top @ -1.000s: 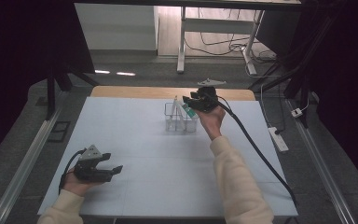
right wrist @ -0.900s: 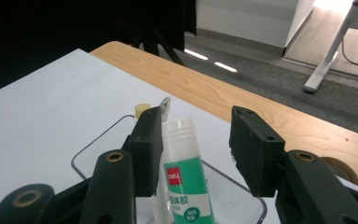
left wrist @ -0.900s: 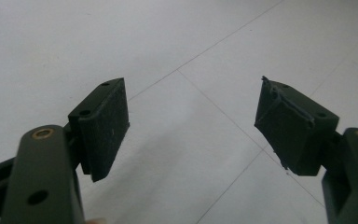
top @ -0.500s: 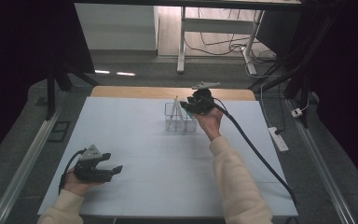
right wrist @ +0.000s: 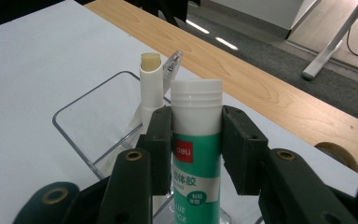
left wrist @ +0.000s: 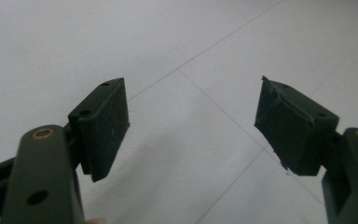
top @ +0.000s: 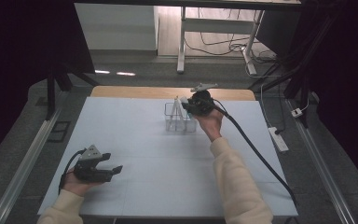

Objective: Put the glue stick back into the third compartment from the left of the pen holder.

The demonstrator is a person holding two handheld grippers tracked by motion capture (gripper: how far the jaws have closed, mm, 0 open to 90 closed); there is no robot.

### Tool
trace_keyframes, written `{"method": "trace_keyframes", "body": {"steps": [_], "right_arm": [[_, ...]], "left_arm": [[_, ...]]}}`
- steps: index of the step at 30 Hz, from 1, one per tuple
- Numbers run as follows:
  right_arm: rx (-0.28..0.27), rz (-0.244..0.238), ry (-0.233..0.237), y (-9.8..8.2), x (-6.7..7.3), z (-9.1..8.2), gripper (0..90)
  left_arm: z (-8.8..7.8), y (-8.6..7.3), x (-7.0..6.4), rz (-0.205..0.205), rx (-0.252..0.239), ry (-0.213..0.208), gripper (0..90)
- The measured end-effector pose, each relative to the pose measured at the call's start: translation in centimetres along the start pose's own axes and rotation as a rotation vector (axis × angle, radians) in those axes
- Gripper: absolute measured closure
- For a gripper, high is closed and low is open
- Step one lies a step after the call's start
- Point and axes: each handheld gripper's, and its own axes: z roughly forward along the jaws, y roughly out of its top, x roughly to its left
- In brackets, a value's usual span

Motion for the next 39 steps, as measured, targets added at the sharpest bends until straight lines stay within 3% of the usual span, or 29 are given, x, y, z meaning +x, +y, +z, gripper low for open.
{"method": "trace_keyframes", "body": {"steps": [4, 16, 22, 29, 39], "right_arm": [[-0.024, 0.017, -0.009, -0.2, -0.2, -0.7, 57.8], [-0.058, 0.039, 0.023, -1.2, 0.0, -3.2, 53.6], [-0.070, 0.037, 0.055, -2.7, 0.4, -4.9, 51.0], [-0.066, -0.004, 0.083, -4.9, 1.2, -7.2, 49.5], [-0.062, -0.020, 0.090, -7.9, 1.6, -10.2, 48.7]], "left_arm": [[0.0, 0.0, -0.1, 0.004, -0.001, 0.000, 25.5], [0.0, 0.1, -0.3, 0.011, 0.001, 0.002, 25.5], [0.0, 0.1, -0.3, 0.010, -0.001, 0.001, 25.5], [0.1, 0.1, -0.3, 0.008, 0.000, -0.001, 25.4], [0.1, 0.2, -0.4, 0.009, -0.001, 0.000, 25.4]]}}
